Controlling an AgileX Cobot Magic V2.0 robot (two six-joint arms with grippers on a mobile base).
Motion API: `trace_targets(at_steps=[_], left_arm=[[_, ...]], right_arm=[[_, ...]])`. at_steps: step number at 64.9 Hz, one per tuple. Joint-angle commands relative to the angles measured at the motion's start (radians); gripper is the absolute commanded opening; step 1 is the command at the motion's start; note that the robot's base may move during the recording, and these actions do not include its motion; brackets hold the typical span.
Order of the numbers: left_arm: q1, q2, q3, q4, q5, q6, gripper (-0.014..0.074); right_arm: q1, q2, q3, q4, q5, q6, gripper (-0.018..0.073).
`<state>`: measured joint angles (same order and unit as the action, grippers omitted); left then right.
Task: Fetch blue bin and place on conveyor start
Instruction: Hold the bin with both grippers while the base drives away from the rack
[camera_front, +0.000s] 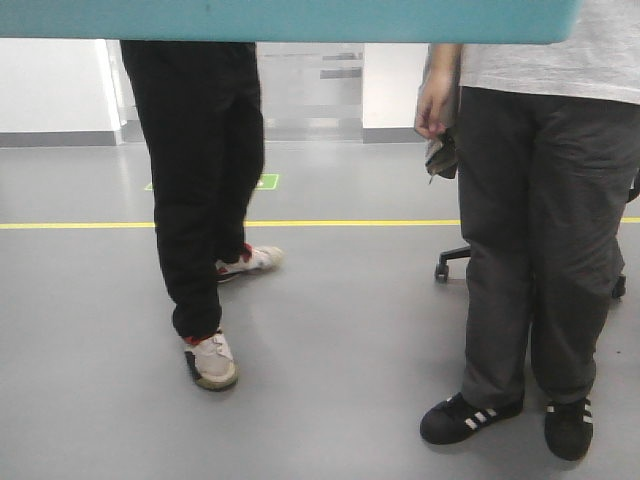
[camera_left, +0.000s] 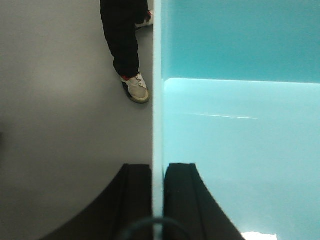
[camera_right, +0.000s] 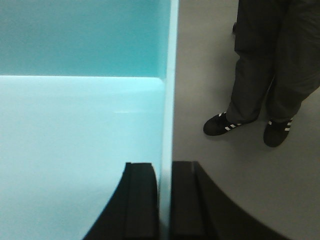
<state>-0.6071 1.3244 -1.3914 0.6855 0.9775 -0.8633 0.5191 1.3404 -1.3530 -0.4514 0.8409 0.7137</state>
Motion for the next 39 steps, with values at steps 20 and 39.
trace_targets(at_steps=[20,39], left_arm=[[-0.005,0.001,-0.005,0.022,-0.033,-0.001,-0.0111],[-0.005,0.001,-0.005,0.022,-0.033,-0.001,-0.0111]], right_arm=[[0.003,-0.014,-0.012,-0.010,-0.050,-0.007,-0.0162],[0.003,-0.014,-0.012,-0.009,-0.058,-0.007,-0.0162]])
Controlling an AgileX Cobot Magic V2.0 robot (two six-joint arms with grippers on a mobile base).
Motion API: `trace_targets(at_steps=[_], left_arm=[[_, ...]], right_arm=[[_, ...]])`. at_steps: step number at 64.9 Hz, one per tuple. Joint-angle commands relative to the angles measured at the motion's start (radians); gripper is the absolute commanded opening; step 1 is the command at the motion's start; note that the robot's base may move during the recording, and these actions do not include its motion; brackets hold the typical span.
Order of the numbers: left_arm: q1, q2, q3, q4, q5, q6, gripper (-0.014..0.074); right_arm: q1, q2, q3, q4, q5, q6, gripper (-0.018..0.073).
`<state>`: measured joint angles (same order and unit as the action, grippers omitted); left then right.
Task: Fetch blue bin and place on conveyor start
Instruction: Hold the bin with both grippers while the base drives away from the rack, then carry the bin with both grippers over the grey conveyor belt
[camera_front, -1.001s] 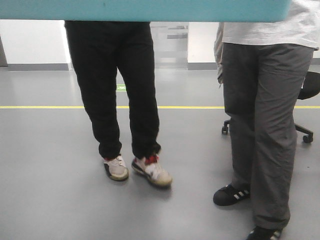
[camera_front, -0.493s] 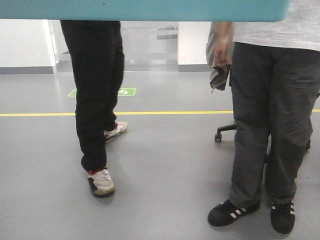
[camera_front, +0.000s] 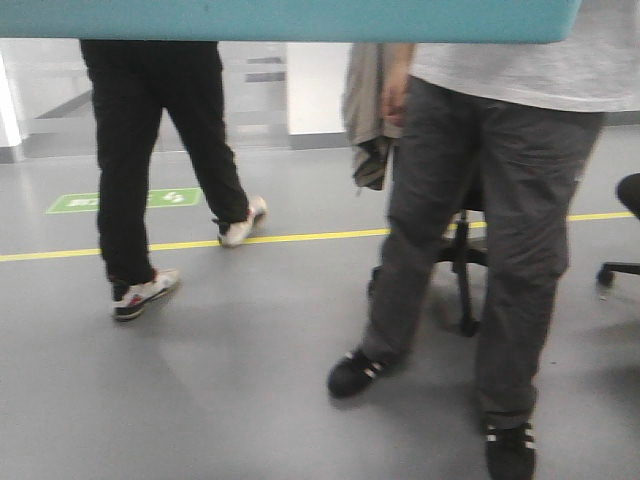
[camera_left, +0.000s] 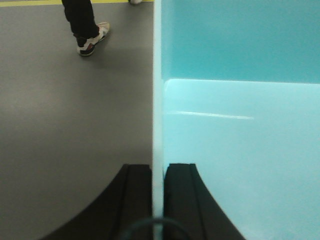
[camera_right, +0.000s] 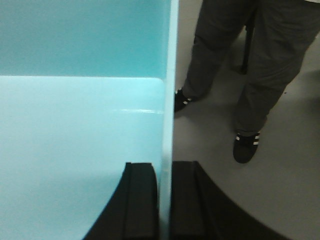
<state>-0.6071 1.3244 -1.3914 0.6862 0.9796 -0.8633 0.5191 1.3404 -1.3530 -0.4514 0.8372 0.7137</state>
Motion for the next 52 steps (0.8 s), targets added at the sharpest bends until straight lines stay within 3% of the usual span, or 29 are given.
trace_targets(at_steps=[1,52], left_arm=[[-0.005,0.001,-0.005,0.022,-0.035,-0.001,-0.0111],[-0.005,0.001,-0.005,0.027,-0.036,-0.001,-0.0111]], right_arm=[[0.003,-0.014,-0.012,-0.009,-0.054,-0.007,-0.0162],[0.003,-0.014,-0.012,-0.009,-0.065,-0.007,-0.0162]])
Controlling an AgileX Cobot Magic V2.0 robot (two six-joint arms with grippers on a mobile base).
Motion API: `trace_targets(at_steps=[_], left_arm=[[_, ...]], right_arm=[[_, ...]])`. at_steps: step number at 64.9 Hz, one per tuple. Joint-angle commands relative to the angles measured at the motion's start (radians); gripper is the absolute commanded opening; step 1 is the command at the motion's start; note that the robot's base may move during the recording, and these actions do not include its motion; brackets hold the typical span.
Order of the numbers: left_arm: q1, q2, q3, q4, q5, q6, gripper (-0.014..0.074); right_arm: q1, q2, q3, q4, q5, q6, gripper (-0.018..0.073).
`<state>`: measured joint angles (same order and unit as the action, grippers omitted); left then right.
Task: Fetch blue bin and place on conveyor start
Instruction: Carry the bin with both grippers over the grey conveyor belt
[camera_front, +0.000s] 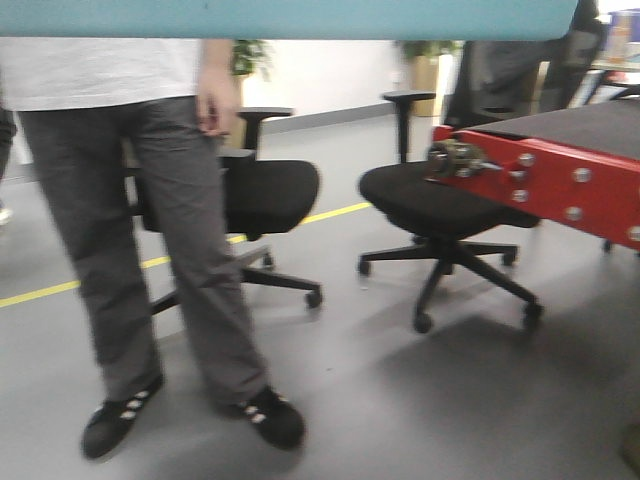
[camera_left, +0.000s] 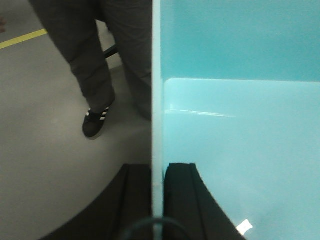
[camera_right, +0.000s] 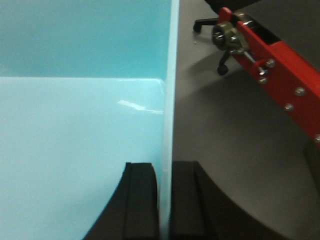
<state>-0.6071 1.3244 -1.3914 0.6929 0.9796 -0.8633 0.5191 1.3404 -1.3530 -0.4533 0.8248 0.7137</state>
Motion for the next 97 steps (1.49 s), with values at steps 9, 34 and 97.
trace_targets(at_steps=[9,34,97], left_arm=[[-0.005,0.001,-0.005,0.021,-0.036,-0.001,-0.0111],[-0.005,0.001,-0.005,0.021,-0.036,-0.001,-0.0111],[-0.005,0.001,-0.005,0.022,-0.036,-0.001,-0.0111]], right_arm=[[0.003,-0.014,-0.012,-0.008,-0.053,-0.007,-0.0162],[0.003,-0.014,-0.012,-0.008,-0.053,-0.007,-0.0162],[0.003,-0.014,-0.012,-0.008,-0.050,-0.007,-0.0162]])
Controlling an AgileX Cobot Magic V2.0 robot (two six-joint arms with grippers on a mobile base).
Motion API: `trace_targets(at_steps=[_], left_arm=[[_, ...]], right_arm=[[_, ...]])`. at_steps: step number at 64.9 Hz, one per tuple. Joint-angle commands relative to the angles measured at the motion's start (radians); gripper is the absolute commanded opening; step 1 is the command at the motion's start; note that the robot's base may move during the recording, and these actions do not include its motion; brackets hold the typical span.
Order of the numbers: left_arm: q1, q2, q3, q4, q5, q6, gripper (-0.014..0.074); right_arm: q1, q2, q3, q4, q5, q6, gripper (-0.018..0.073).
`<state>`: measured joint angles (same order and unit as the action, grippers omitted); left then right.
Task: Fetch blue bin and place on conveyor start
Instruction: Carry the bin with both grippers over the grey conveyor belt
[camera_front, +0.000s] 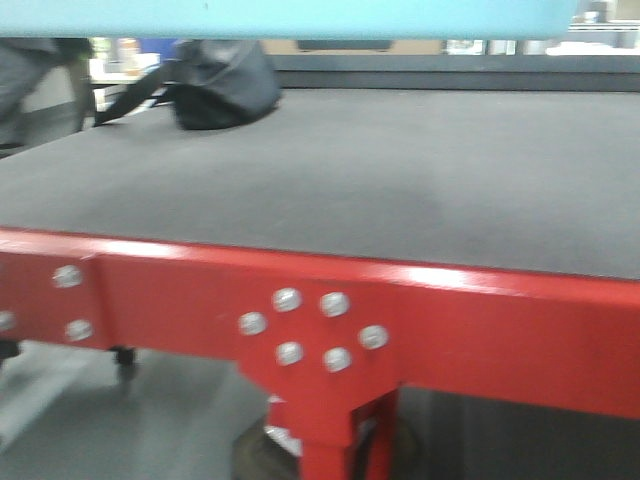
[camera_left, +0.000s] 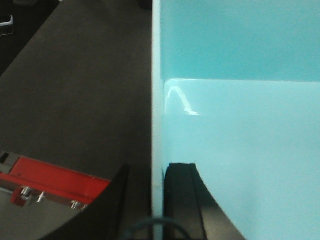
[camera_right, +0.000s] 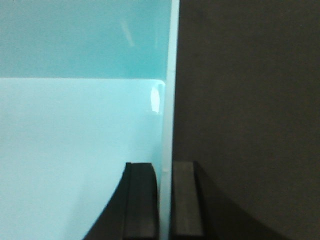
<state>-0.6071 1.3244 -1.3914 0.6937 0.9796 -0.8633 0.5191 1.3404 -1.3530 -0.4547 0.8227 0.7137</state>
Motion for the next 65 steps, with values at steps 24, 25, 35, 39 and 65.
trace_targets(at_steps=[24,25,35,39,65], left_arm=[[-0.005,0.001,-0.005,0.058,-0.036,-0.001,-0.0111],[-0.005,0.001,-0.005,0.061,-0.036,-0.001,-0.0111],[-0.005,0.001,-0.005,0.080,-0.036,-0.001,-0.0111],[-0.005,0.001,-0.005,0.084,-0.036,-0.001,-0.0111],[-0.005,0.001,-0.005,0.084,-0.036,-0.001,-0.0111]], right_arm=[[0.003,-0.014,-0.012,-0.006,-0.047,-0.007,-0.0162],[0.003,-0.014,-0.012,-0.006,-0.047,-0.007,-0.0162],[0.003,-0.014,-0.012,-0.006,-0.047,-0.007,-0.0162],[0.003,-0.014,-0.012,-0.006,-0.047,-0.007,-0.0162],[0.003,-0.014,-0.012,0.006,-0.046,-0.007,-0.0162]])
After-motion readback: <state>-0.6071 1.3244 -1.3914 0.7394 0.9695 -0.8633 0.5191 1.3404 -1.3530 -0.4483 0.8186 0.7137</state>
